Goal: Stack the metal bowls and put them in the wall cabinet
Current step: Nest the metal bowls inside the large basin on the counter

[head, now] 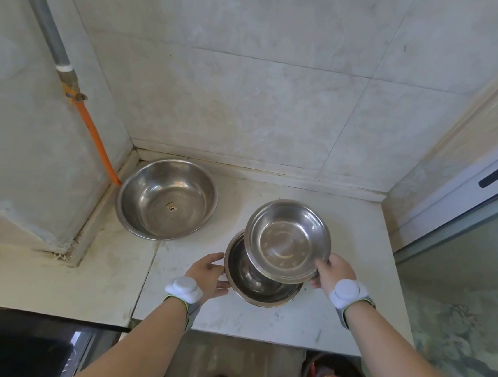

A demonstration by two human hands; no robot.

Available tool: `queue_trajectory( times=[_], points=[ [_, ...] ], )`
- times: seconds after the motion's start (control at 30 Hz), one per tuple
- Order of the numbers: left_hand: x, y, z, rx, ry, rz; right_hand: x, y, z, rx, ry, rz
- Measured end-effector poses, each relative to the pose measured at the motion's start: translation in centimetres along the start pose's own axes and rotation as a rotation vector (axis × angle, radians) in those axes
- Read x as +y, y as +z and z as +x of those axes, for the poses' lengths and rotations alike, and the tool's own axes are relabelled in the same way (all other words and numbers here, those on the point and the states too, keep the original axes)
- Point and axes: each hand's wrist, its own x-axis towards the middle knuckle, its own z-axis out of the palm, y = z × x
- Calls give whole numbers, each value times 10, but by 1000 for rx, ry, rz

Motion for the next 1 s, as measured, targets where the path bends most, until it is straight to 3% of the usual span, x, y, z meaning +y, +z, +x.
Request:
queue_trajectory(
  times=[0.47,0.63,0.8,1.0],
  points=[
    [-6,8,-10,69,16,-69,5,20,-31,-113,-30,-163],
    [-10,8,-7,58,49,-2,10,26,-21,-114,5,-240],
    [-7,7,-8,54,6,-122,9,28,-15,-122,-13,-398],
    [-7,10,-7,78,16,-126,18,30,-6,-158,3,-405]
  ],
)
